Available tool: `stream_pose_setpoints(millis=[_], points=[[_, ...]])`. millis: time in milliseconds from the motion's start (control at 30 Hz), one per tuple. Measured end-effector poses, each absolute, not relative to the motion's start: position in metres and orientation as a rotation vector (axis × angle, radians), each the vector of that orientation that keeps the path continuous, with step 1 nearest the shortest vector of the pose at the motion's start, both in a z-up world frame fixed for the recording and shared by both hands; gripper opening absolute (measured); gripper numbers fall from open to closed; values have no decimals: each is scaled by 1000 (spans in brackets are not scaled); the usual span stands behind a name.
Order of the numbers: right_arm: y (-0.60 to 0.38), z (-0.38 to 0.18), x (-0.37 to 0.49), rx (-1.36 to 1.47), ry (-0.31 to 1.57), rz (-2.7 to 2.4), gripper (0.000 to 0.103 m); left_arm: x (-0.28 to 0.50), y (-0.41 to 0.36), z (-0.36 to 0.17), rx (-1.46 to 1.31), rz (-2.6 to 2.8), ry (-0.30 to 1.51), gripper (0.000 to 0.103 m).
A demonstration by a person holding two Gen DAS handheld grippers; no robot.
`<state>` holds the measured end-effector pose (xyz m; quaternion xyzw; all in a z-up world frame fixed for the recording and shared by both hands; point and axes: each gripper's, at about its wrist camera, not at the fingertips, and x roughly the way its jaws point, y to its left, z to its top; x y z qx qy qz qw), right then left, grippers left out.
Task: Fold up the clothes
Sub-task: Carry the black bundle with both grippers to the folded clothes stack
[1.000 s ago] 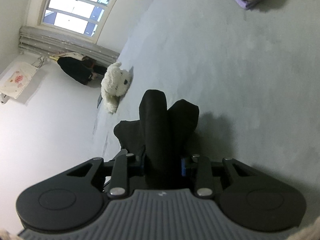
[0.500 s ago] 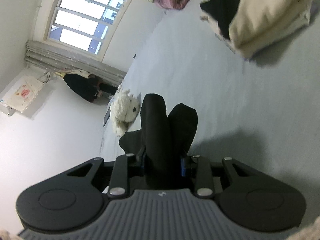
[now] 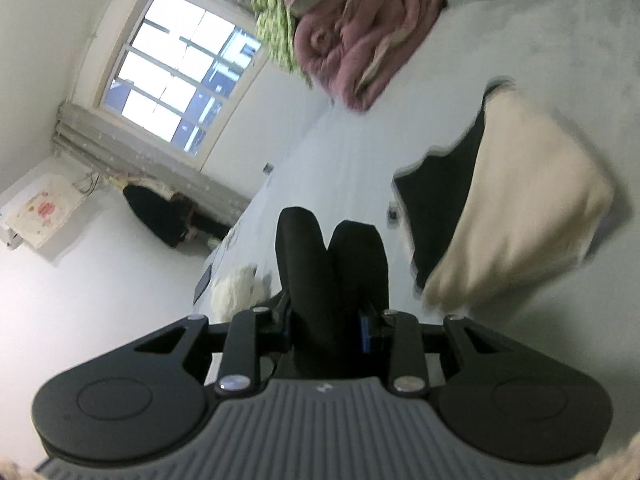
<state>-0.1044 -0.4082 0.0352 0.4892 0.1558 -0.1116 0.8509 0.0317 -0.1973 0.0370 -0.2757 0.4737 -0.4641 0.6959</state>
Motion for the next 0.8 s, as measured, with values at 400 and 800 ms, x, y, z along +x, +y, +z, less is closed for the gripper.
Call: stream_pose_setpoints(millis=[400,800], points=[[-502,25,-97,1009,276,-387,32,57,-313,30,-631,-1062,1031,17],[-519,49,-62,990,170,-296,31,101,-299,56,-782,-1044,915,14]])
